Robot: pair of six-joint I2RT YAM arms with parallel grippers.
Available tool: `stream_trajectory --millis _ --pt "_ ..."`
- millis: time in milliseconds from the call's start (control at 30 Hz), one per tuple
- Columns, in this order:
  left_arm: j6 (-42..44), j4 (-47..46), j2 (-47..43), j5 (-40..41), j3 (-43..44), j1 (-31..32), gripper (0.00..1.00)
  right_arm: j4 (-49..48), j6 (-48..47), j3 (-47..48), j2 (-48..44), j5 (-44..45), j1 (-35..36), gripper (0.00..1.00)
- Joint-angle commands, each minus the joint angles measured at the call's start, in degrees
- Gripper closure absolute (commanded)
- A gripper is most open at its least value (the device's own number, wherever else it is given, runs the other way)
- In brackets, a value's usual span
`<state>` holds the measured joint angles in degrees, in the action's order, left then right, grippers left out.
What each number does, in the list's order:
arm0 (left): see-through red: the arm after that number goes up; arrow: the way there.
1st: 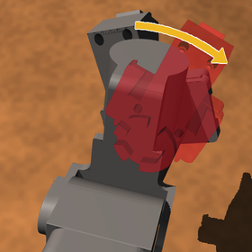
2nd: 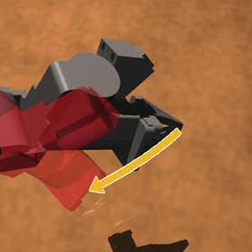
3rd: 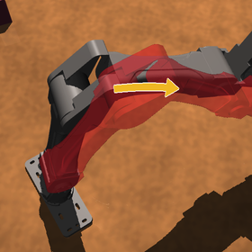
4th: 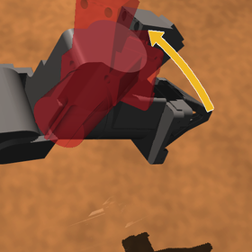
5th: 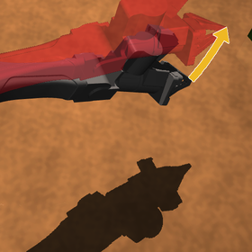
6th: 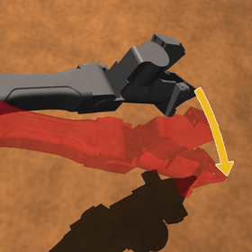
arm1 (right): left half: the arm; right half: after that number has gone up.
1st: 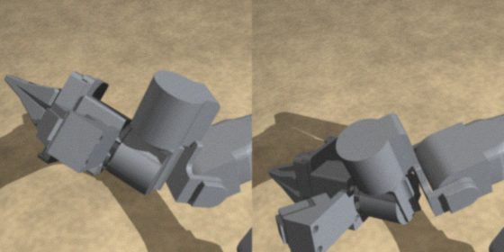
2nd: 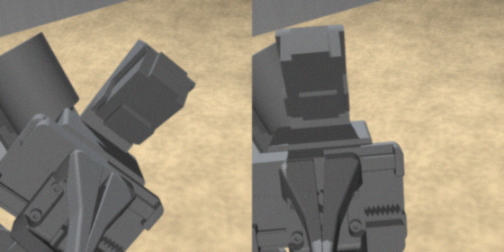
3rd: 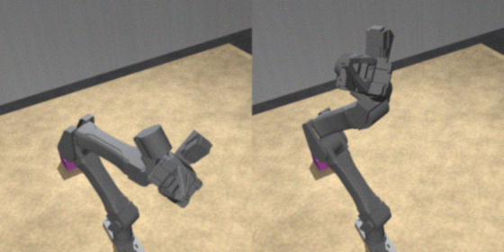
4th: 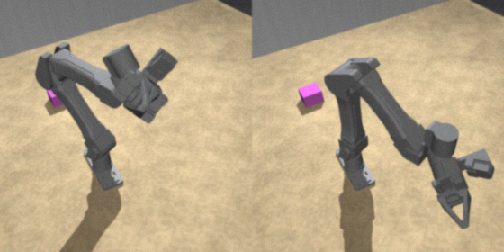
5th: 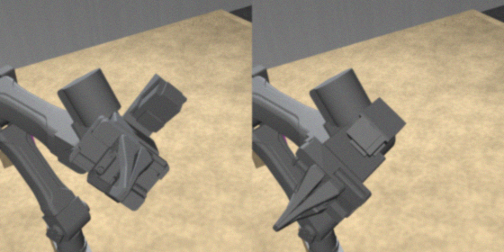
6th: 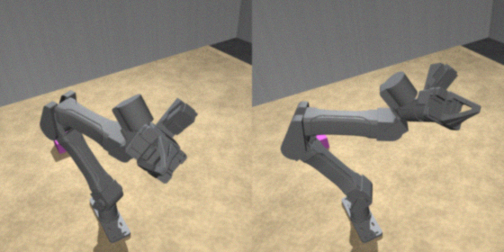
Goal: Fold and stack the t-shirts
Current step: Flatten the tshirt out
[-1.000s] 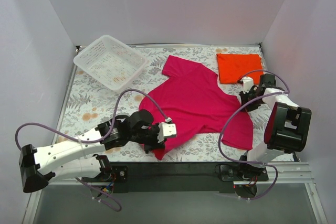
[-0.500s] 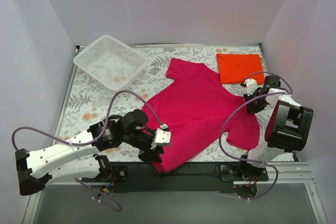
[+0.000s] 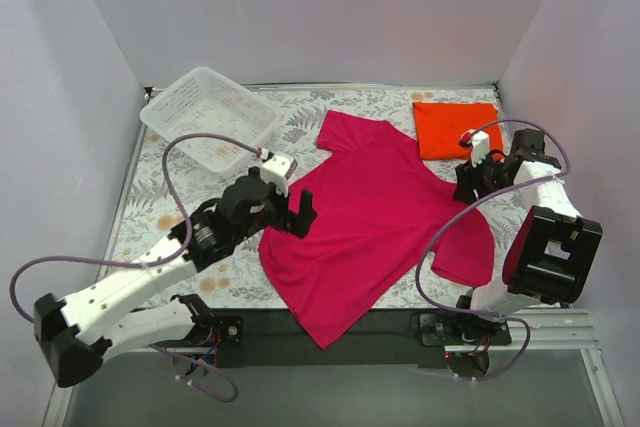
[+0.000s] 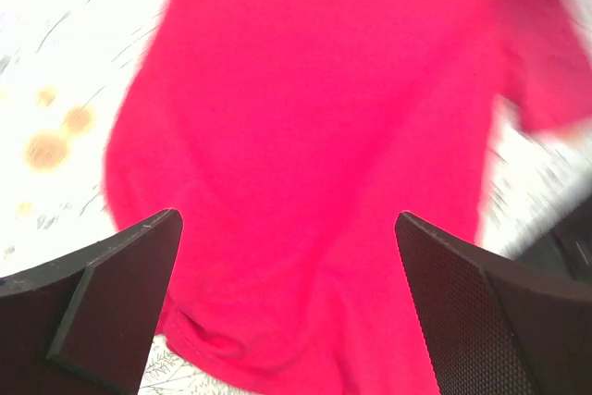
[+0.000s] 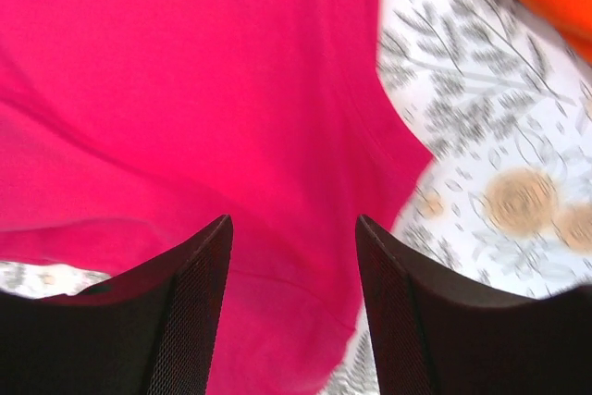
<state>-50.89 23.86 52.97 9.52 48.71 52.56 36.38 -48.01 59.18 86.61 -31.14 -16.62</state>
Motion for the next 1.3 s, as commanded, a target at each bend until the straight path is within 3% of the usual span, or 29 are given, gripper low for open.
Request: stream_trajectory --millis 0,100,233,333,400,633,767,833,1033,1167,1267 --pt "-12.38 -3.98 8.18 -0.18 -0.02 -9.72 0.09 3.87 0.19 2.87 -0.04 -12.62 1.24 0.47" --pt "-14.84 -8.20 13.55 -5.91 0.68 -20.26 0.12 3.70 2.91 3.31 0.31 -16.76 2.64 0.48" --pt "-16.61 -9.35 21.28 -8.64 2.18 -27.41 0.18 3.43 6.52 4.28 2.42 -18.70 4.66 0.51" --pt "-15.74 -11.98 26.03 -9.43 2.27 -28.73 0.20 2.29 7.84 4.63 4.36 -18.26 5.89 0.54" --pt "-13.45 -16.79 28.49 -14.07 2.88 -28.82 0.21 1.07 9.33 4.98 5.41 -18.08 6.34 0.57" --pt "-1.76 -23.50 43.93 -18.23 16.40 -28.65 0.33 -4.99 15.31 3.75 4.71 -17.47 7.83 0.64" --pt "2.46 -21.67 56.86 -12.43 28.17 -28.65 0.48 -6.14 16.98 3.49 4.45 -15.80 8.18 0.83" --pt "3.08 -21.22 63.01 -10.32 34.68 -28.47 0.55 -6.58 17.60 3.14 4.36 -15.10 8.18 0.89" --pt "4.57 -22.62 72.18 -2.76 45.05 -27.60 0.48 -8.34 18.65 2.17 4.36 -14.48 8.19 0.92" --pt "5.37 -23.33 78.06 8.30 51.12 -26.37 0.30 -8.43 18.83 1.65 4.36 -14.48 8.18 0.94" --pt "5.63 -23.50 80.97 17.44 52.81 -25.84 0.23 -8.69 18.92 1.38 4.27 -14.57 8.19 0.94"
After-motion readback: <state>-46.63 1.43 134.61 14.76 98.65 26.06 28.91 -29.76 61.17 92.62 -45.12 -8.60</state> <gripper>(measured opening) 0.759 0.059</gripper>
